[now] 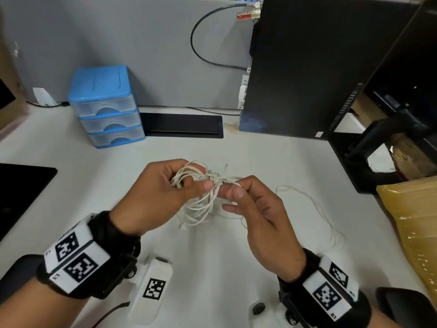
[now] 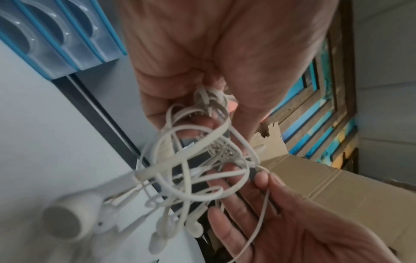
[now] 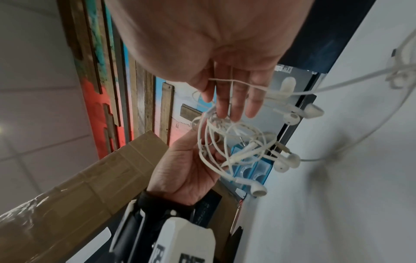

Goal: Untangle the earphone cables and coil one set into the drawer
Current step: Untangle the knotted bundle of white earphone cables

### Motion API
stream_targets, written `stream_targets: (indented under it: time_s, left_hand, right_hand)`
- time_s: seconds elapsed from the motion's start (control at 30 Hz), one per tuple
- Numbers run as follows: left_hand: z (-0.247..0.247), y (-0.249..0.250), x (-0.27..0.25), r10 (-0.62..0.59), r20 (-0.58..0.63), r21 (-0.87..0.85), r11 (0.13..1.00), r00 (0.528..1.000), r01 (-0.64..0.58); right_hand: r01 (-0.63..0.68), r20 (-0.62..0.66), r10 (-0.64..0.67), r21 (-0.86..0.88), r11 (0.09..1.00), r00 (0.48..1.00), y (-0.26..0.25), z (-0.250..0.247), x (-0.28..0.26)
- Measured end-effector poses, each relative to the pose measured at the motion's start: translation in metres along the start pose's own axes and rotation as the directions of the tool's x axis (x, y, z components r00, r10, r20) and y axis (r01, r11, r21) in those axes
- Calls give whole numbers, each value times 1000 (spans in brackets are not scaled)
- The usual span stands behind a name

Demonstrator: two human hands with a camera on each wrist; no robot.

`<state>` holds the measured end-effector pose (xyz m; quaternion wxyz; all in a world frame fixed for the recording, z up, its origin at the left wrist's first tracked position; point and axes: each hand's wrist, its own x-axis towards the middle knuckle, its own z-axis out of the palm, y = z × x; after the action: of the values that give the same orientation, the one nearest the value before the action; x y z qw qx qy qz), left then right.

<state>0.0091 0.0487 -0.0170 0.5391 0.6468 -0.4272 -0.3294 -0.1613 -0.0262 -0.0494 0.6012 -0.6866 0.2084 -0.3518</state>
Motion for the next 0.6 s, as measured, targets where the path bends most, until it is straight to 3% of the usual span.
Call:
stream_targets:
  time_s: [0.17, 0.4, 0.5, 0.6]
  left_hand:
    - [-4, -10, 5, -132, -19, -1, 991, 991, 132]
    - [-11, 6, 5, 37, -149, -6, 999, 988, -38]
    - [-16, 10, 5, 70, -188, -27, 997, 980, -77]
    - [-20, 17, 3, 79, -220, -67, 993, 972, -96]
  right_hand:
    - [-47, 18, 47, 25, 999, 999, 0, 0, 0]
    - [-256, -36, 254, -149, 955, 967, 19, -7, 4]
    - [-269, -79, 259, -192, 944, 963, 21, -10, 4]
    - [-278, -12, 288, -297, 914, 958, 25, -12, 5]
